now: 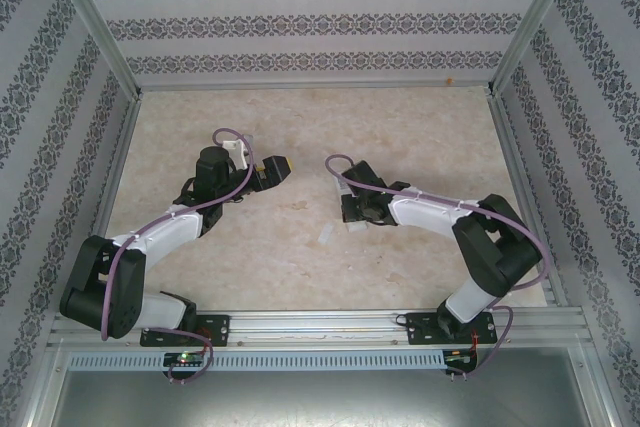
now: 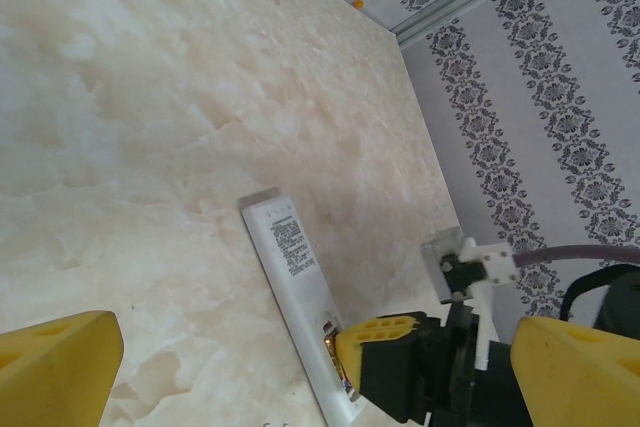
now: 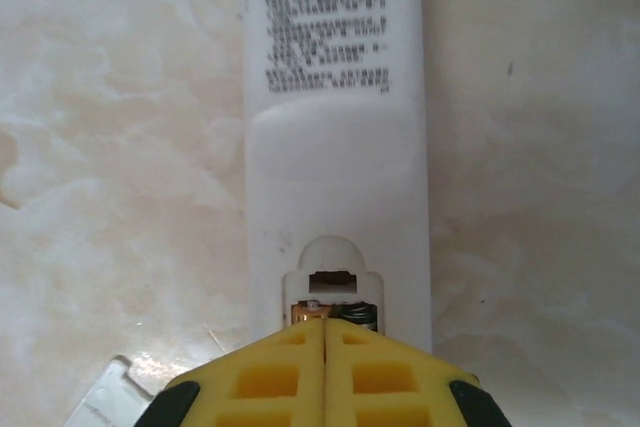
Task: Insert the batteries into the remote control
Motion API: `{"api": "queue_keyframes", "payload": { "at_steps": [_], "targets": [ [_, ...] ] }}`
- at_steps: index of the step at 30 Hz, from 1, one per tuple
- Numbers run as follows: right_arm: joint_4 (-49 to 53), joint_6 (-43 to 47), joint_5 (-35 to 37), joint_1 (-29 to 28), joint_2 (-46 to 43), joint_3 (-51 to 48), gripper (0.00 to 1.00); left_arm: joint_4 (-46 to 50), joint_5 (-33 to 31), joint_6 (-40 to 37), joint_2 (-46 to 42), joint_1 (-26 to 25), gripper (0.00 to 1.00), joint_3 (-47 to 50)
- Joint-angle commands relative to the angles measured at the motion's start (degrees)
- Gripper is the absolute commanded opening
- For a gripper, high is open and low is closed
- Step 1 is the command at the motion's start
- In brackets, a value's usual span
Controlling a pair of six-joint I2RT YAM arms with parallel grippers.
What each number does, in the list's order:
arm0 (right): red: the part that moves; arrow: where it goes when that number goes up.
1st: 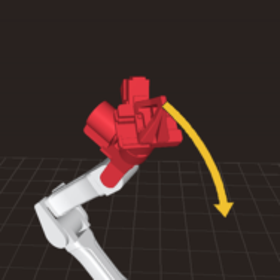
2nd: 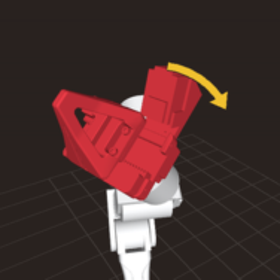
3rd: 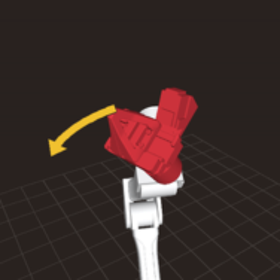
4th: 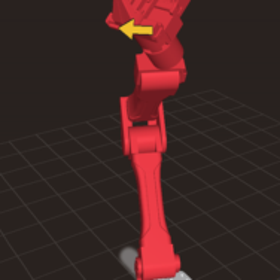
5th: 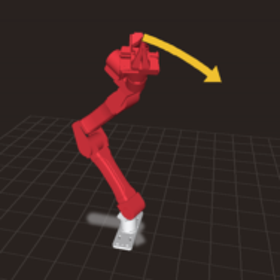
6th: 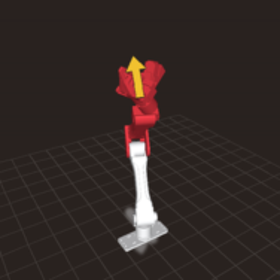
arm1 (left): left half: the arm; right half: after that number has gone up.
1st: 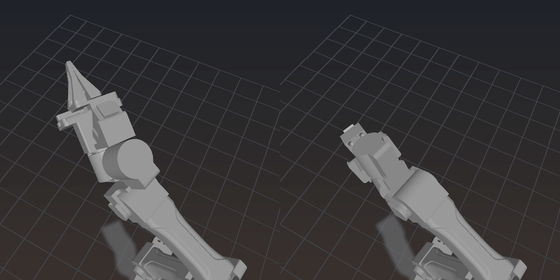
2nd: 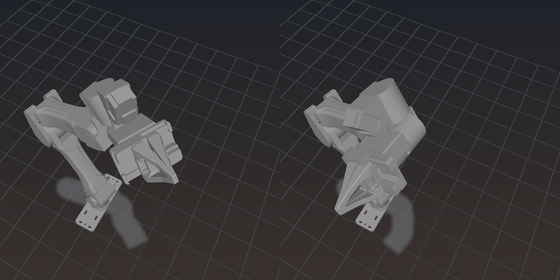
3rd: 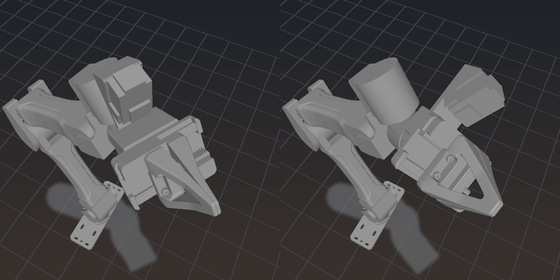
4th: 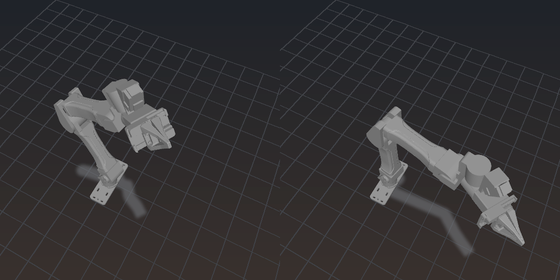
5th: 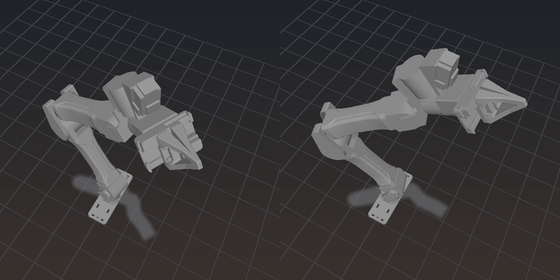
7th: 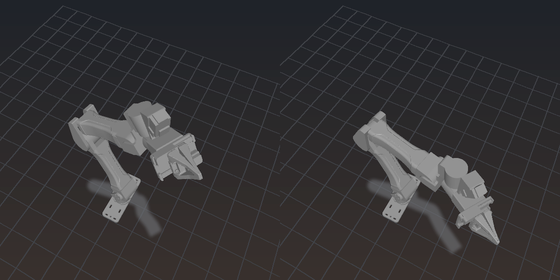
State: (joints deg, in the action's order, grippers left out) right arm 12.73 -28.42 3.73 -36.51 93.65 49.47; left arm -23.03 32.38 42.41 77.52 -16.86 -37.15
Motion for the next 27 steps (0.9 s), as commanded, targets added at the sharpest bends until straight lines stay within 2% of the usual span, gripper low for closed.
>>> {"api": "queue_keyframes", "payload": {
  "at_steps": [1,5,9,11,14,18,22,27],
  "targets": [
    [0.7,-1.5,-0.8,-0.2,2.2,-0.1,0.00,-1.8,0.0,0.1,-0.2,-0.5,1.00,-1.8],
    [1.8,-1.6,-1.4,-0.1,1.8,0.8,0.00,-1.8,-0.1,0.0,0.0,-0.5,1.00,-1.9],
    [4.2,-1.5,-1.1,0.1,-2.3,2.7,0.01,-1.7,0.0,0.0,0.2,-0.5,1.00,-2.0],
    [4.6,-1.2,-1.3,0.0,-4.6,3.2,0.05,-1.7,0.0,-0.1,0.1,-0.5,1.00,-2.0],
    [5.6,-2.0,-3.4,-0.5,-7.0,3.8,0.18,-1.2,-0.2,-0.5,-0.4,-0.5,1.00,-2.0],
    [8.0,-11.0,-5.4,-3.2,-7.6,4.2,0.30,2.8,-3.3,-3.2,-2.3,-0.5,1.00,-1.9],
    [13.5,-23.5,0.6,-9.7,-5.7,6.5,0.39,7.0,-6.8,-6.2,-4.5,-0.5,1.00,-2.1],
    [21.3,-30.7,5.1,-14.0,1.3,12.3,0.50,9.1,-7.9,-7.6,-5.4,-0.4,1.00,-2.1]
  ]
}}
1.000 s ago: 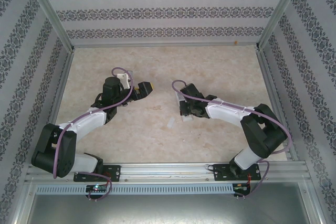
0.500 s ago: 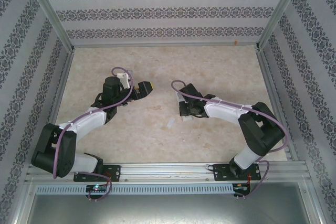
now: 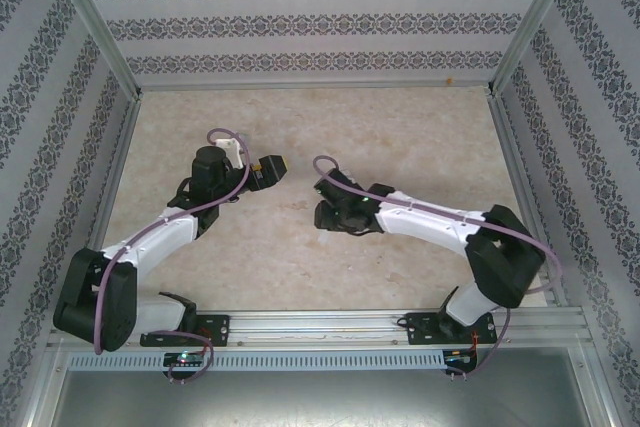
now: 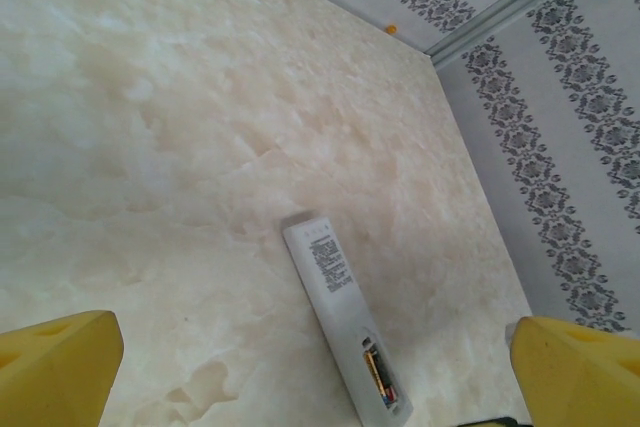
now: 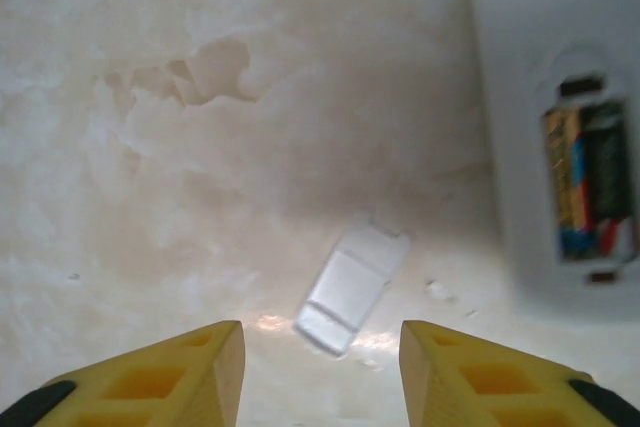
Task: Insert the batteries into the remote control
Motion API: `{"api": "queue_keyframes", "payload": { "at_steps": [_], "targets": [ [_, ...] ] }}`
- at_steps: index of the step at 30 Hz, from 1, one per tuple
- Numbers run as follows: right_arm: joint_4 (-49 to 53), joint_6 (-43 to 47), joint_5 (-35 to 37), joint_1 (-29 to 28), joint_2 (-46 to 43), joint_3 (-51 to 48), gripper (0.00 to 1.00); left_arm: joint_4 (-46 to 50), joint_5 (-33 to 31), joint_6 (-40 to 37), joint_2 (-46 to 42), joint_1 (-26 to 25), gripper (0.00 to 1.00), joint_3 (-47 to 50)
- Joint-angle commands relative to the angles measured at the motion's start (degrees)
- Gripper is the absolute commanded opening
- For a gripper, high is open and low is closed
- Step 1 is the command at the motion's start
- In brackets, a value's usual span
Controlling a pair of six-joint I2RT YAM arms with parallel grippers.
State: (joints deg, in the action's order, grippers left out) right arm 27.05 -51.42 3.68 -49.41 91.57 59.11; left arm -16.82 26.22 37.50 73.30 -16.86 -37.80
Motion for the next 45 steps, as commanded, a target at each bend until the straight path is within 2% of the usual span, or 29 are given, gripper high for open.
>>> {"api": "queue_keyframes", "payload": {
  "at_steps": [1,5,9,12,18,25,33,36,41,43,45],
  "targets": [
    [7.7,-8.6,5.7,-1.5,4.5,3.3,0.52,3.1,-1.8,-2.9,-1.3,-0.4,1.00,-1.4],
    [8.4,-10.0,5.4,-2.3,8.7,5.5,0.58,4.7,-2.8,-4.3,-2.5,-0.4,1.00,-1.1],
    [9.5,-9.3,4.0,-2.4,13.5,8.8,0.59,5.9,-4.4,-5.8,-3.9,-0.4,1.00,-0.4],
    [11.1,-8.4,3.6,-2.8,17.1,11.6,0.57,8.2,-5.7,-7.4,-4.6,-0.4,1.00,-0.7],
    [15.8,-8.0,6.7,-4.3,21.5,14.8,0.45,8.2,-6.4,-7.9,-5.3,-0.4,1.00,-0.1],
    [13.0,-8.4,6.2,-4.5,18.8,12.2,0.33,7.8,-6.1,-7.5,-5.0,-0.4,1.00,-0.1],
    [5.2,-2.2,5.3,-1.7,8.4,9.0,0.29,8.2,-4.9,-7.1,-5.8,-0.4,1.00,-0.3],
    [-2.0,4.8,1.2,1.6,2.5,4.9,0.28,7.9,-1.3,-5.7,-5.7,-0.4,1.00,-0.9],
    [-15.8,16.2,-15.6,8.5,-6.0,-2.3,0.28,4.0,11.4,2.2,-2.9,-1.9,1.00,-3.8],
    [-18.1,20.3,-19.1,9.8,-8.5,-3.7,0.30,4.3,14.0,4.4,-1.3,-3.3,0.99,-5.7],
    [-18.9,23.9,-21.7,10.9,-10.7,-4.7,0.30,6.6,14.0,5.3,-0.1,-4.9,0.96,-8.0]
  ]
}}
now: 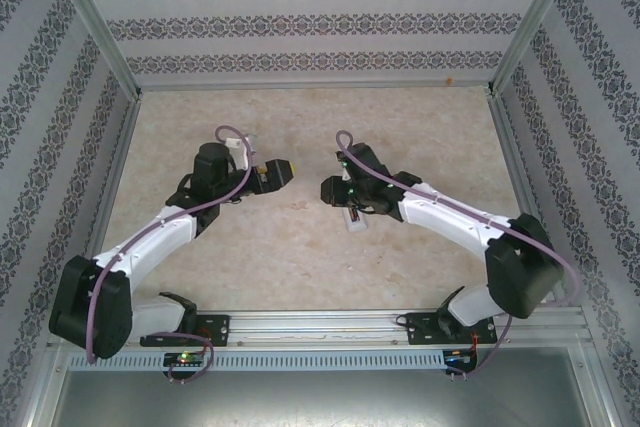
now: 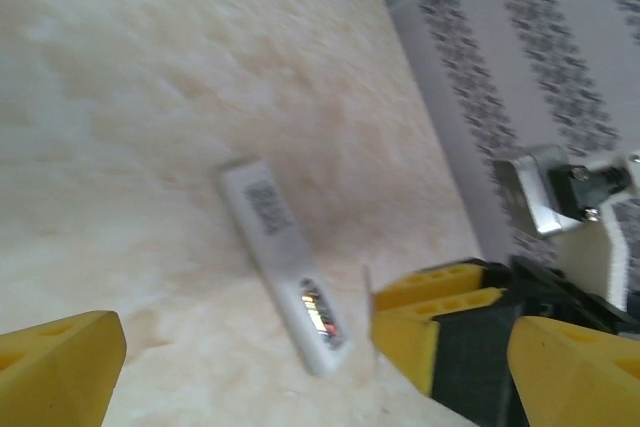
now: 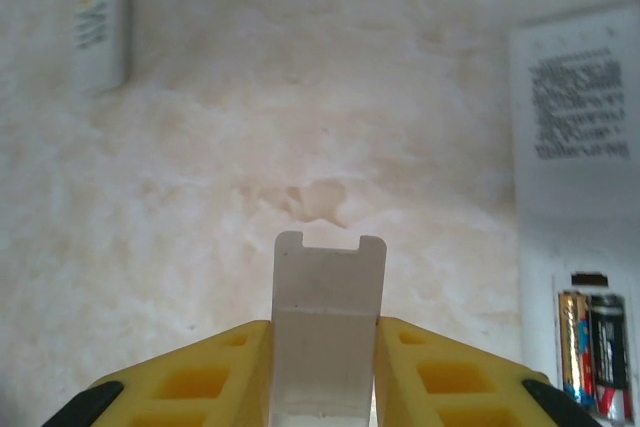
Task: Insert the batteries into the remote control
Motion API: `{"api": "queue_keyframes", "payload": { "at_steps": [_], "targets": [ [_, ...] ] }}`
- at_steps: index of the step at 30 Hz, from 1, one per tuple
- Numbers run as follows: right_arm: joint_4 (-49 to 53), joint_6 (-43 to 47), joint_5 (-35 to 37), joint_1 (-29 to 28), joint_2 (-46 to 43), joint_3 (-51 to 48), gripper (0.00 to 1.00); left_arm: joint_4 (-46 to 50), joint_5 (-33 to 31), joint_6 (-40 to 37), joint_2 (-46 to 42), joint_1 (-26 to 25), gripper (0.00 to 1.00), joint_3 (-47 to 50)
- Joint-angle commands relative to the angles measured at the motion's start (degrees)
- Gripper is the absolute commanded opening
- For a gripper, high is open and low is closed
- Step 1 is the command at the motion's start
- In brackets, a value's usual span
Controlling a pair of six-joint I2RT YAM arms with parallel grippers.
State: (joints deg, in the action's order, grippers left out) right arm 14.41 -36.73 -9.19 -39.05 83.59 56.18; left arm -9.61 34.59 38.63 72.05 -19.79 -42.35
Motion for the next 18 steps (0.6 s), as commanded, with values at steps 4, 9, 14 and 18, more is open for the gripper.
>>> {"api": "queue_keyframes", "payload": {
  "at_steps": [4,9,14,18],
  "targets": [
    [-7.3,16.9,-13.5,1.9,-6.2,-3.3,0.31,2.6,4.0,6.5,3.2,-5.2,0.90,-7.0],
    [-6.4,23.7,-16.6,2.3,-8.9,-4.5,0.32,3.5,3.2,12.7,5.8,-6.9,0.81,-8.7],
    [-7.3,26.9,-17.0,3.3,-11.2,-6.1,0.32,2.3,4.4,15.4,6.4,-8.0,0.67,-8.5],
    [-7.9,29.5,-19.4,3.5,-12.7,-6.4,0.32,0.9,6.8,16.1,6.5,-9.7,0.59,-8.5]
  ]
}}
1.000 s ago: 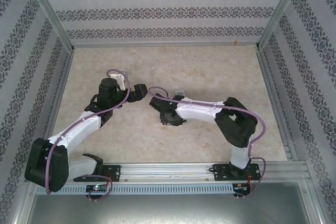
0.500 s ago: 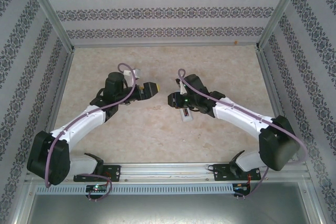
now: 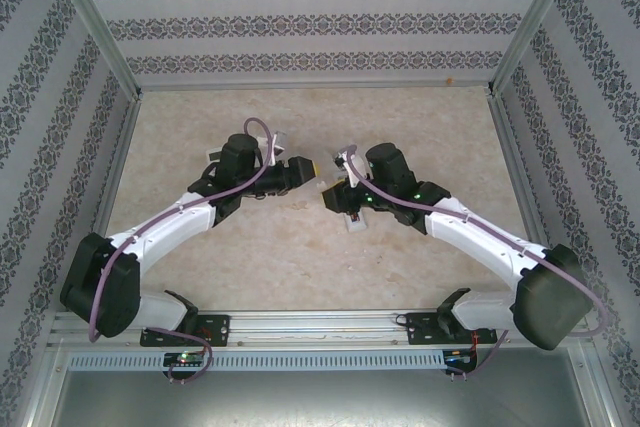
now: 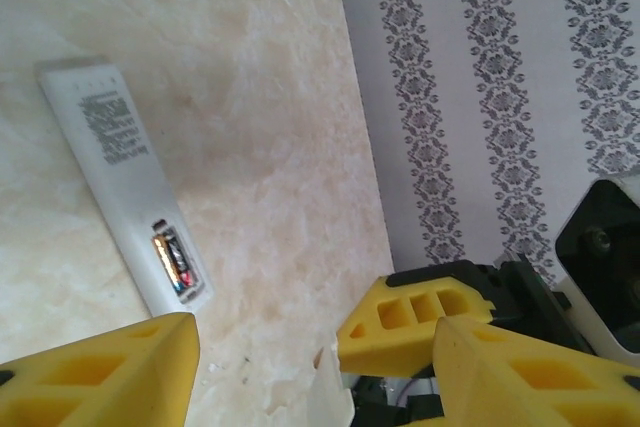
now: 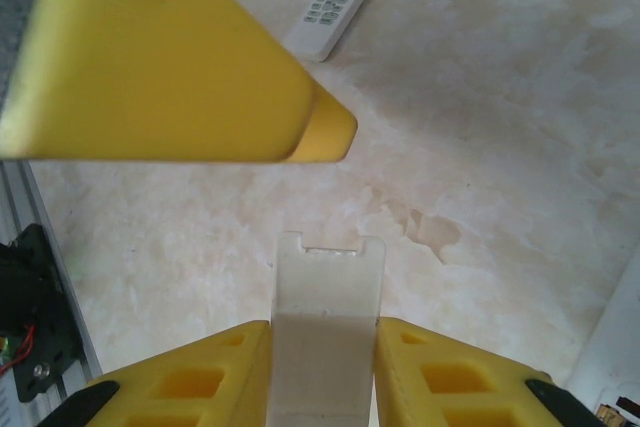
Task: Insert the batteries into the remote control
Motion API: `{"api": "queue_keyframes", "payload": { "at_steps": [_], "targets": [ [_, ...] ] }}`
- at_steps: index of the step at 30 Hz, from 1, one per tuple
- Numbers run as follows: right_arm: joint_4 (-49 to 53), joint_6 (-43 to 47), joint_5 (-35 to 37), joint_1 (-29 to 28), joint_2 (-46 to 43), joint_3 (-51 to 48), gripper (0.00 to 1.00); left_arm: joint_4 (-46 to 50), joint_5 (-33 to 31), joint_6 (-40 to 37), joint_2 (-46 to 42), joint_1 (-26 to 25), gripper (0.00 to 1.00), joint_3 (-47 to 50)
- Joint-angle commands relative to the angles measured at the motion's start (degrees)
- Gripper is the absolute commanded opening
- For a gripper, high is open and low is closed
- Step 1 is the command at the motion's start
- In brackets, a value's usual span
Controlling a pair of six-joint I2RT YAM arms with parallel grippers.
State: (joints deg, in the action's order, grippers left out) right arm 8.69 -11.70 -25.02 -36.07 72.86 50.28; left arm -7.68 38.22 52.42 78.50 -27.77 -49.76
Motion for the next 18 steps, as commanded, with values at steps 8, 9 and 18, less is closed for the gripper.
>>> {"api": "queue_keyframes", "payload": {
  "at_steps": [8,9,18],
  "targets": [
    [-2.0,6.5,-6.0,0.6,-3.2,-0.3,0.31,-2.0,3.5,3.5,0.2,-3.1,0.38,-0.5],
    [-2.2,6.5,-6.2,0.6,-3.2,-0.3,0.31,-2.6,3.8,3.6,0.4,-3.3,0.36,-0.4],
    [-1.8,6.4,-7.6,0.6,-2.5,0.8,0.35,-4.4,5.9,4.3,1.4,-4.2,0.05,-0.1]
  ]
}}
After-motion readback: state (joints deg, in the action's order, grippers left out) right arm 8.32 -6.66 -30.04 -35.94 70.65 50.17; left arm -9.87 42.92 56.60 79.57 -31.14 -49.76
